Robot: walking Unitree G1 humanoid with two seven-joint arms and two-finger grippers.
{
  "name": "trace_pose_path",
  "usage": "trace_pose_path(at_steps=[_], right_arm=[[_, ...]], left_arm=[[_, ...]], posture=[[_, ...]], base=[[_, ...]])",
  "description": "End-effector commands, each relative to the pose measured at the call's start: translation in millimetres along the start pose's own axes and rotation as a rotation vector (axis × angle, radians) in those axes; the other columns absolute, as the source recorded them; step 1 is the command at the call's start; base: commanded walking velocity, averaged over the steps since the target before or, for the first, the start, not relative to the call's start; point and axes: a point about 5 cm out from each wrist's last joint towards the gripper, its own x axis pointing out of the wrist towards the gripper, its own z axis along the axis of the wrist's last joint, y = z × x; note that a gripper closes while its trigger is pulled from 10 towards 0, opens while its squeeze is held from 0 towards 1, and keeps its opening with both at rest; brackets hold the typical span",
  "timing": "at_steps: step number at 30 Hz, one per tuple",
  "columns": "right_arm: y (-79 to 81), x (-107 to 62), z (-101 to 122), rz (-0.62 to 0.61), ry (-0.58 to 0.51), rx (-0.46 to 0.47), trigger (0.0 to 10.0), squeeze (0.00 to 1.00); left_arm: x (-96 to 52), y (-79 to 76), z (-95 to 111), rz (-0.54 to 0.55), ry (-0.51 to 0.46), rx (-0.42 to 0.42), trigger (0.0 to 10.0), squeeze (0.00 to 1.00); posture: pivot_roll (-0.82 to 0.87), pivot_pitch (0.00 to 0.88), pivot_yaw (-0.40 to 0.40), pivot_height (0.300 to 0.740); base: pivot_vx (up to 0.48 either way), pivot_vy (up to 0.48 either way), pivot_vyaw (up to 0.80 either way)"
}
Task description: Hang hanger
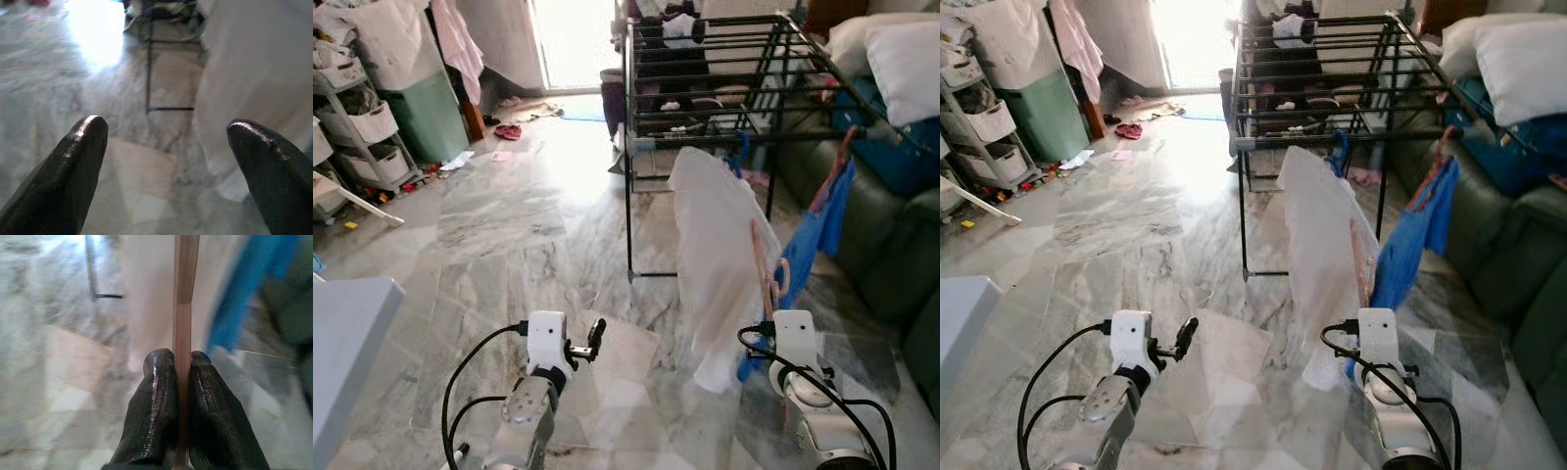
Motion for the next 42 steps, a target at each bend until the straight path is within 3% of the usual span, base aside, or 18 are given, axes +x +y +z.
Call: trace_pose_path(at_steps=[1,14,15,18,21,36,42], right_arm=[[3.5,1.0,7,0.026,-0.023,0.000,10.0,0.00],[4.3,1.4,7,0.053,-0.023,0.007,10.0,0.00],[4.7,1.1,8,0.065,-0.028,0.001,10.0,0.23],[5.6,0.2,8,0.077,-0.032,-0.008,10.0,0.17],[7.7,0.0,7,0.090,-0.022,-0.005,10.0,0.00],[13.3,0.5,7,0.127,-0.010,-0.008,10.0,0.00],[5.3,3.2,16,0.070,-0.035,0.007,10.0,0.00]], left_arm=[[1.4,1.8,3,0.002,-0.008,0.011,10.0,0.00],[3.1,-1.2,3,-0.001,-0.005,0.015,10.0,0.00],[3.2,-1.4,2,-0.001,-0.004,0.014,10.0,0.00],[3.3,-2.5,1,-0.003,-0.002,0.014,10.0,0.00],[3.8,-3.8,1,-0.006,0.001,0.015,10.0,0.00],[3.9,-4.8,-1,-0.010,0.009,0.021,10.0,0.00],[3.4,-4.9,-4,-0.006,0.025,0.020,10.0,0.00]], posture=[[-0.08,0.000,0.040,0.740],[-0.09,0.000,0.037,0.740],[-0.09,0.000,0.037,0.740],[-0.09,0.000,0.037,0.740],[-0.10,0.000,0.038,0.740],[-0.10,0.000,0.038,0.740],[-0.10,0.000,0.036,0.740]], base=[[0.379,0.000,0.00],[0.370,0.000,0.12],[0.360,0.000,0.59],[0.356,0.000,0.65],[0.353,0.000,0.64],[0.337,0.000,0.47],[0.297,0.000,0.00]])
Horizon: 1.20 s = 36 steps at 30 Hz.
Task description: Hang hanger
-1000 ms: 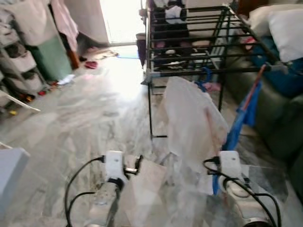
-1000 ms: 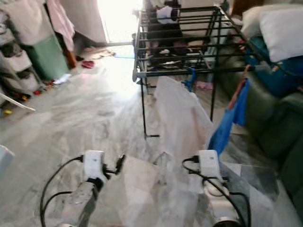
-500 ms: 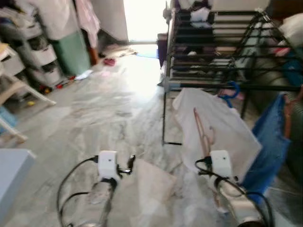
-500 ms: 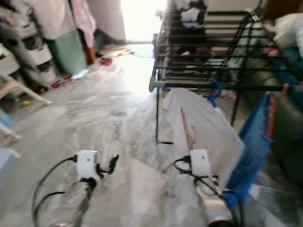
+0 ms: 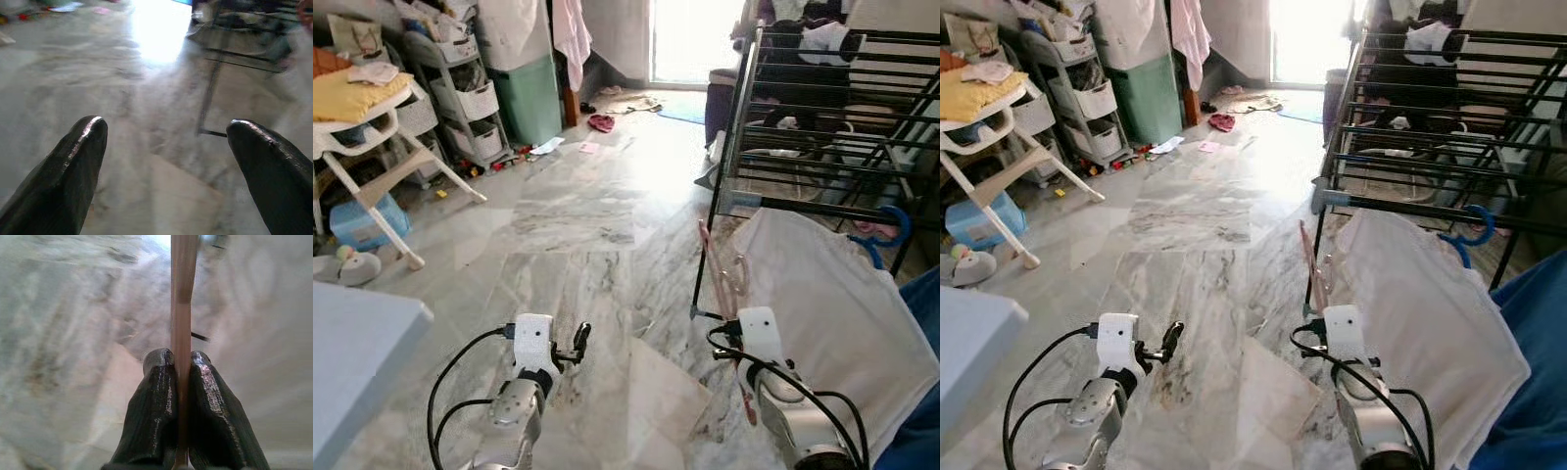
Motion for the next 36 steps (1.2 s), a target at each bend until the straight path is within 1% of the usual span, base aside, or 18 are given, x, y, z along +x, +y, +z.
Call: trace_pose_path(at_steps=[1,3,5,10,13,17,19,21,22,24,25,26,28,31,36], right_arm=[[0.7,2.6,17,-0.033,-0.051,0.033,10.0,0.00],[-0.3,3.0,17,-0.047,-0.046,0.053,10.0,0.00],[0.2,3.3,17,-0.052,-0.044,0.045,10.0,0.00],[6.2,2.0,17,-0.037,-0.048,0.043,10.0,0.00],[8.7,1.7,20,-0.031,-0.071,0.045,10.0,0.00],[9.6,1.7,26,-0.035,-0.092,0.046,10.0,0.00],[8.0,1.2,38,-0.056,-0.140,0.053,10.0,0.00],[6.7,1.3,41,-0.068,-0.154,0.054,10.0,0.00],[6.0,1.3,47,-0.078,-0.173,0.055,10.0,0.00],[5.6,1.4,49,-0.085,-0.182,0.052,10.0,0.00],[4.4,1.6,51,-0.099,-0.187,0.058,10.0,0.00],[1.8,2.4,54,-0.128,-0.184,0.086,10.0,0.00],[0.3,3.2,60,-0.149,-0.196,0.103,10.0,0.00],[-1.6,4.0,66,-0.171,-0.216,0.104,10.0,0.00],[-7.4,5.5,73,-0.197,-0.231,0.117,10.0,0.00]], left_arm=[[-1.0,10.7,1,0.033,0.012,0.028,10.0,0.00],[-1.0,10.8,0,0.039,0.018,0.025,10.0,0.00],[-0.8,10.7,0,0.040,0.019,0.021,10.0,0.00],[-0.1,10.2,-2,0.039,0.033,0.018,10.0,0.00],[0.7,9.9,-1,0.039,0.034,0.020,10.0,0.00],[1.1,9.7,0,0.032,0.025,0.011,10.0,0.00],[-2.1,6.4,1,-0.024,0.009,0.001,10.0,0.00],[-3.7,5.9,2,-0.042,0.004,0.013,10.0,0.00],[-6.8,4.1,3,-0.076,-0.011,0.025,10.0,0.00],[-8.2,2.8,5,-0.097,-0.020,0.032,10.0,0.00],[-9.7,1.5,5,-0.114,-0.020,0.044,10.0,0.00],[-13.1,-1.8,7,-0.159,-0.030,0.056,10.0,0.00],[-16.9,-5.4,12,-0.208,-0.053,0.060,10.0,0.00],[-20.9,-7.1,18,-0.241,-0.076,0.087,10.0,0.00],[-24.5,-4.0,19,-0.250,-0.069,0.105,10.0,0.00]], posture=[[-0.09,0.000,0.034,0.740],[-0.09,0.000,0.033,0.740],[-0.09,0.000,0.033,0.740],[-0.09,0.000,0.032,0.740],[-0.09,0.000,0.032,0.740],[-0.09,0.000,0.033,0.740],[-0.10,0.000,0.034,0.740],[-0.10,0.000,0.035,0.740],[-0.10,0.000,0.035,0.740],[-0.10,0.000,0.035,0.740],[-0.10,0.000,0.032,0.740],[-0.10,0.000,0.032,0.740],[-0.09,0.000,0.031,0.740],[-0.09,0.000,0.028,0.740],[-0.08,0.000,0.027,0.740]], base=[[0.000,0.000,0.00],[0.000,0.000,-0.56],[0.000,0.000,-0.75],[0.000,0.000,-0.75],[0.000,0.000,-0.70],[0.000,0.000,0.00],[0.000,0.000,0.00],[0.000,0.000,0.00],[0.000,0.000,0.00],[0.000,0.000,0.00],[0.000,0.000,0.00],[0.000,0.000,0.00],[0.000,0.000,0.00],[0.000,0.000,0.00],[0.000,0.000,0.00]])
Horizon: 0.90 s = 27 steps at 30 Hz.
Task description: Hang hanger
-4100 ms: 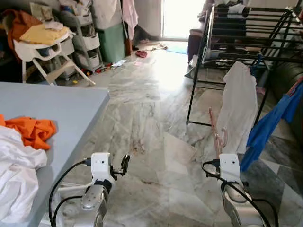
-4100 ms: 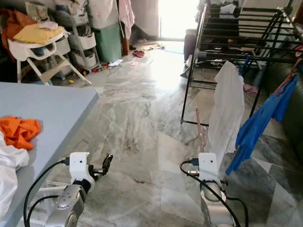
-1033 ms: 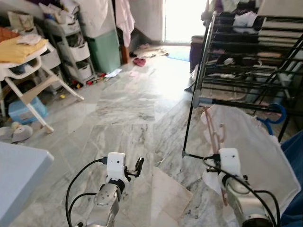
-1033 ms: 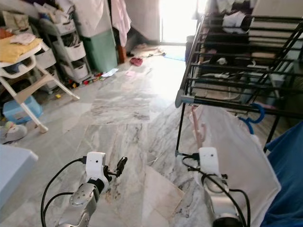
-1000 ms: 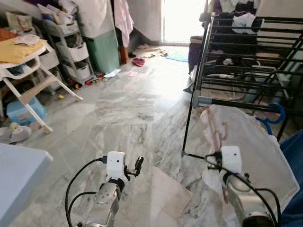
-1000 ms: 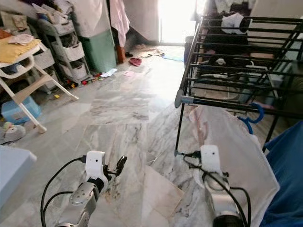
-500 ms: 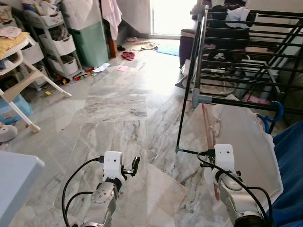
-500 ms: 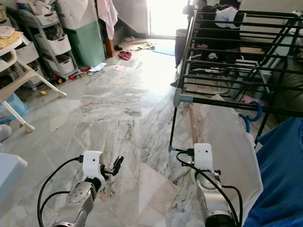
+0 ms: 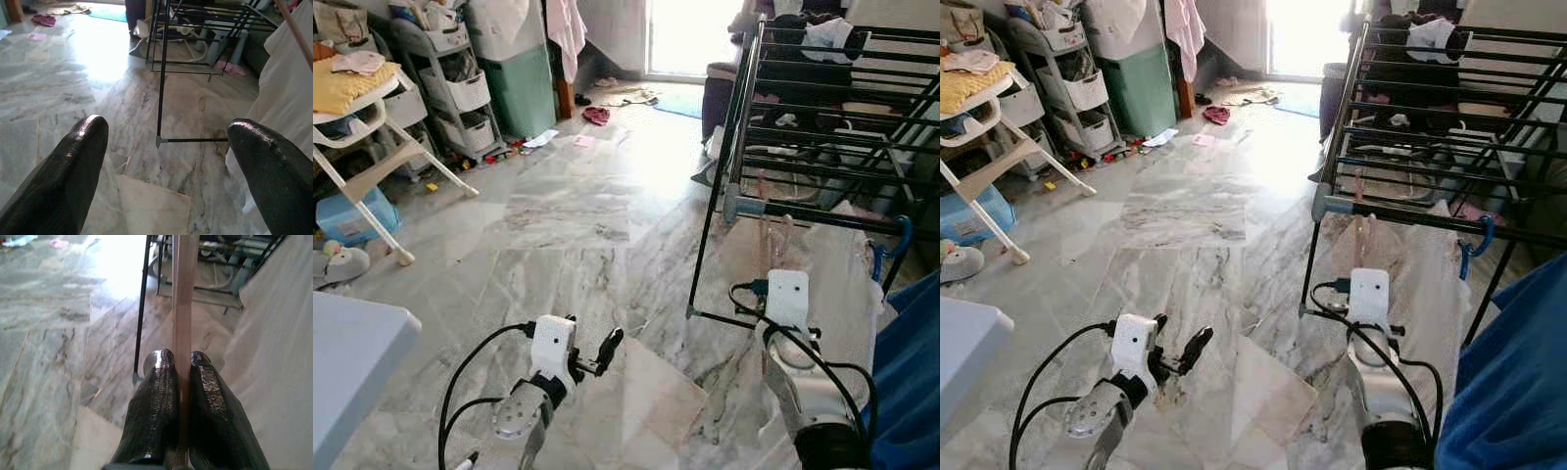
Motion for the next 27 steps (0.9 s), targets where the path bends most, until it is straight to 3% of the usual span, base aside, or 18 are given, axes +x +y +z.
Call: trace_pose_path(at_steps=[1,5,7,11,18,23,27], right_arm=[[-2.9,3.6,10,-0.015,-0.028,0.019,10.0,0.00],[-7.1,10.7,15,-0.035,-0.007,0.075,10.0,0.00],[-4.5,17.5,26,-0.023,0.014,0.172,10.0,0.00],[-2.7,23.4,32,-0.019,0.049,0.202,10.0,0.00],[5.4,32.7,41,0.030,0.088,0.163,10.0,0.00],[8.8,35.1,27,0.051,0.200,0.115,10.0,0.00],[6.9,33.6,15,0.055,0.252,0.131,10.0,0.00]], left_arm=[[-3.0,2.2,-1,0.001,0.016,0.005,10.0,0.00],[-4.0,2.0,-1,-0.001,0.025,0.003,10.0,0.00],[-4.8,1.4,-2,-0.005,0.035,0.003,10.0,0.00],[-4.8,0.4,-3,-0.018,0.047,0.012,10.0,0.00],[-4.1,0.2,-4,-0.023,0.058,0.017,10.0,0.00],[-3.9,-1.1,-5,-0.029,0.062,0.027,10.0,0.00],[-3.9,-0.9,-5,-0.028,0.062,0.029,10.0,0.00]], posture=[[-0.08,0.000,0.027,0.740],[-0.08,0.000,0.031,0.740],[-0.08,0.000,0.034,0.740],[-0.08,0.000,0.034,0.740],[-0.08,0.000,0.031,0.740],[-0.07,0.000,0.023,0.740],[-0.07,0.000,0.017,0.740]], base=[[0.000,0.000,0.00],[0.000,0.000,0.00],[0.000,0.000,0.00],[0.000,0.000,0.00],[0.000,0.000,0.00],[0.000,0.000,0.00],[0.000,0.000,0.00]])
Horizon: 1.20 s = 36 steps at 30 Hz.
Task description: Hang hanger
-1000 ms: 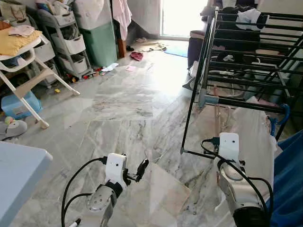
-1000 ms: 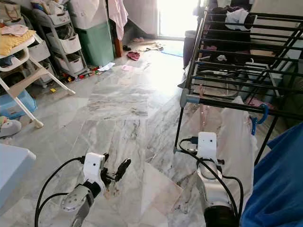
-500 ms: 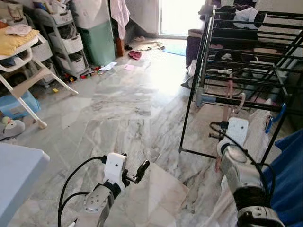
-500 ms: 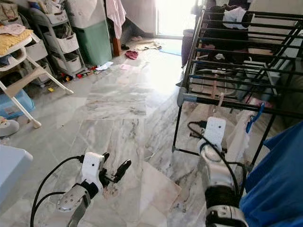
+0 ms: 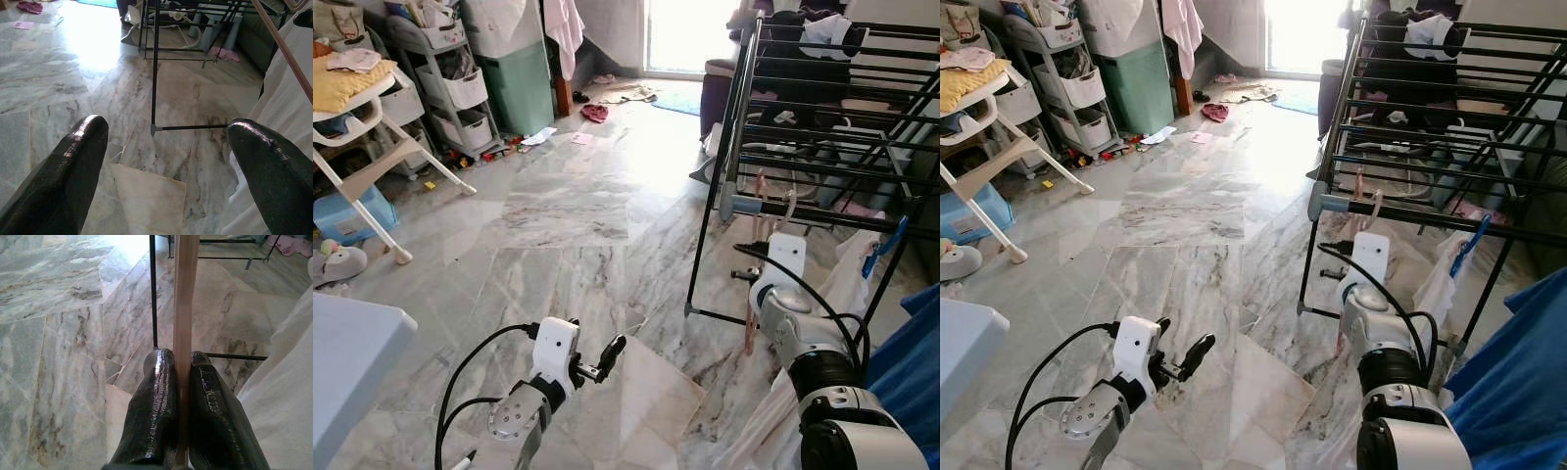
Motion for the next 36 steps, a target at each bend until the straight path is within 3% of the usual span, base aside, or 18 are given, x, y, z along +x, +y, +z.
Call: trace_pose_path(at_steps=[1,2,3,4,10,12,13,20,31,36], right_arm=[[-1.4,1.0,-9,0.006,0.057,0.001,10.0,0.00],[-1.7,0.9,-10,0.008,0.060,0.005,10.0,0.00],[-3.9,1.1,-11,-0.004,0.063,-0.001,10.0,0.62],[-7.2,1.4,-13,-0.013,0.071,0.005,10.0,1.00],[-10.7,1.0,-13,-0.032,0.043,0.000,10.0,1.00],[-9.9,0.4,-6,-0.026,-0.018,-0.039,10.0,1.00],[-10.6,-1.0,1,-0.032,-0.087,-0.116,10.0,1.00],[-16.4,-4.8,1,-0.061,-0.155,-0.167,10.0,1.00],[-20.5,-22.1,13,-0.131,-0.399,-0.288,10.0,1.00],[-22.8,-28.3,6,-0.139,-0.433,-0.322,10.0,1.00]], left_arm=[[-1.2,1.5,-1,-0.004,0.012,0.016,10.0,0.00],[-1.3,1.6,-1,-0.003,0.012,0.016,10.0,0.00],[-1.5,1.7,-1,-0.003,0.013,0.017,10.0,0.00],[-1.8,1.8,-2,-0.002,0.015,0.018,10.0,0.00],[-1.3,2.2,-2,-0.006,0.019,0.026,10.0,0.00],[-0.9,2.5,-2,-0.006,0.020,0.030,10.0,0.00],[-0.4,2.8,-2,-0.005,0.021,0.032,10.0,0.00],[0.6,3.8,-2,0.002,0.023,0.034,10.0,0.00],[1.7,6.9,-3,0.017,0.026,0.044,10.0,0.00],[1.3,10.2,-3,0.051,0.028,0.053,10.0,0.00]], posture=[[-0.07,0.000,0.017,0.740],[-0.07,0.000,0.017,0.740],[-0.07,0.000,0.017,0.740],[-0.07,0.000,0.018,0.740],[-0.07,0.000,0.022,0.740],[-0.07,0.000,0.023,0.740],[-0.07,0.000,0.024,0.740],[-0.08,0.000,0.026,0.740],[-0.08,0.000,0.034,0.740],[-0.08,0.000,0.030,0.740]], base=[[0.000,0.000,0.00],[0.000,0.000,0.00],[0.000,0.000,0.00],[0.000,0.000,0.00],[0.000,0.000,0.00],[0.000,0.000,0.00],[0.000,0.000,0.00],[0.000,0.000,0.00],[0.000,0.000,0.00],[0.000,0.000,0.00]])
